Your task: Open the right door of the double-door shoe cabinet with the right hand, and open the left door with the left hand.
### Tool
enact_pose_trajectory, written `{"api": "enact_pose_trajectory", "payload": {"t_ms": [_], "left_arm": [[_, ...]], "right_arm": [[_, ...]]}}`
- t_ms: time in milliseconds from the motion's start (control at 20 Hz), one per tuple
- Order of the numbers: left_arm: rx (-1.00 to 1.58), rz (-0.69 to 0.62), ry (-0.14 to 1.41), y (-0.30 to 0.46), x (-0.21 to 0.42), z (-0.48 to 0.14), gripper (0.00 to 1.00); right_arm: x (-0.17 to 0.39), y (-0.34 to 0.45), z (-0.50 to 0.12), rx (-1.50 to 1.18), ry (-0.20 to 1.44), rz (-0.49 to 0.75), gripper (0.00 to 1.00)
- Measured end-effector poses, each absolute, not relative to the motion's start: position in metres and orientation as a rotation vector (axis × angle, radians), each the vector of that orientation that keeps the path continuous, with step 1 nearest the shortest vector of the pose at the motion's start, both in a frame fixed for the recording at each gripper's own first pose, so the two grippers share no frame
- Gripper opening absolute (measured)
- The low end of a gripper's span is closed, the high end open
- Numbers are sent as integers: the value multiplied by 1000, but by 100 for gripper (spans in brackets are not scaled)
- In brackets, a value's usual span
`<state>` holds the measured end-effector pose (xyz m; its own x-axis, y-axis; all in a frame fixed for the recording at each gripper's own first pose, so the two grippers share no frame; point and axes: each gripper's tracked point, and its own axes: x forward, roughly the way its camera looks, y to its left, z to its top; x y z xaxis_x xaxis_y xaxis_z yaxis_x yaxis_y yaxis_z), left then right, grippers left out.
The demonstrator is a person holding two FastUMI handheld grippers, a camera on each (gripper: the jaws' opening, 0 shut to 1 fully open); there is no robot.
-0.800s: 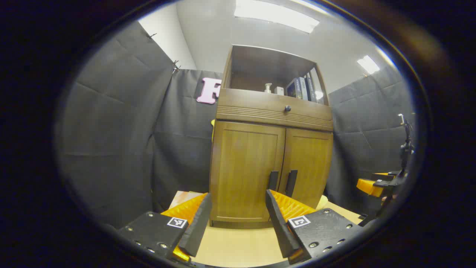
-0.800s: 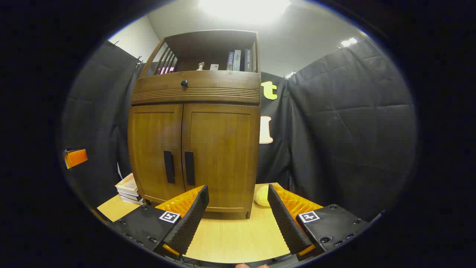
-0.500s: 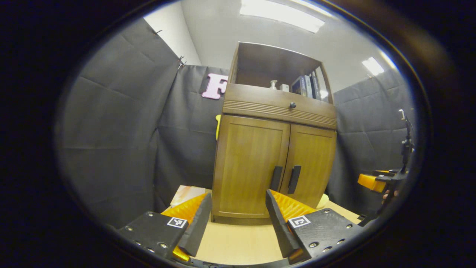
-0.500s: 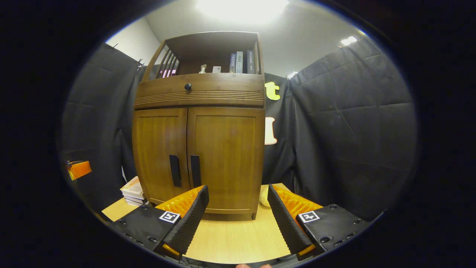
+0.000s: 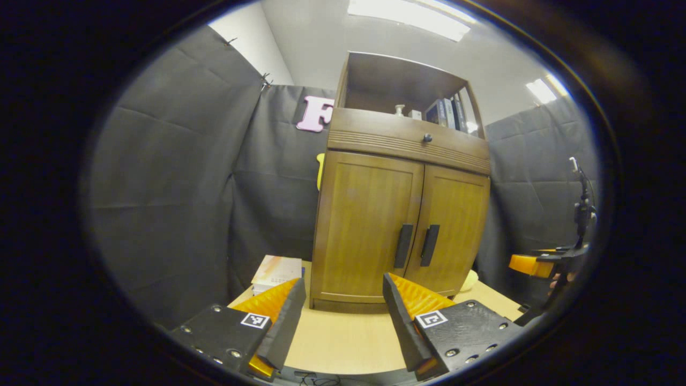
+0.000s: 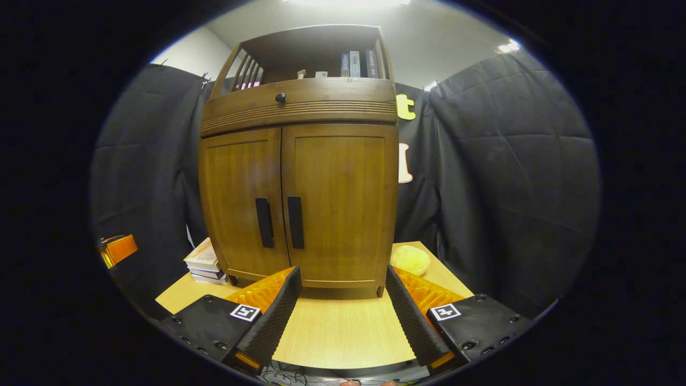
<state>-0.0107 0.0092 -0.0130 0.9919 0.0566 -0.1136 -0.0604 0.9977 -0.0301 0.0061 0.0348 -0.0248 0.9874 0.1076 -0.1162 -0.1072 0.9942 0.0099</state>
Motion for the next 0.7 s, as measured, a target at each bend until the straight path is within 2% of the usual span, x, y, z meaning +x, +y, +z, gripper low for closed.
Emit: {"api": "enact_pose_trajectory", "payload": {"t_ms": [150, 200, 250, 300, 400, 550, 700], "left_arm": [[-21, 63, 139, 11, -12, -13, 83], [-12, 67, 139, 10, -11, -11, 83], [-3, 73, 136, 9, -8, -12, 83], [3, 81, 134, 10, -4, -10, 83], [9, 97, 125, 10, 13, -3, 83], [18, 131, 130, 14, 16, -3, 83], [21, 177, 141, 18, 17, -5, 83]], "right_arm": [[25, 48, -13, 15, 92, 130, 99], [33, 54, -10, 23, 84, 141, 96], [41, 59, -5, 31, 77, 153, 99], [50, 65, -1, 37, 71, 167, 96], [67, 76, 6, 47, 70, 190, 99], [96, 87, 15, 67, 59, 213, 96], [123, 100, 21, 76, 44, 241, 99]]}}
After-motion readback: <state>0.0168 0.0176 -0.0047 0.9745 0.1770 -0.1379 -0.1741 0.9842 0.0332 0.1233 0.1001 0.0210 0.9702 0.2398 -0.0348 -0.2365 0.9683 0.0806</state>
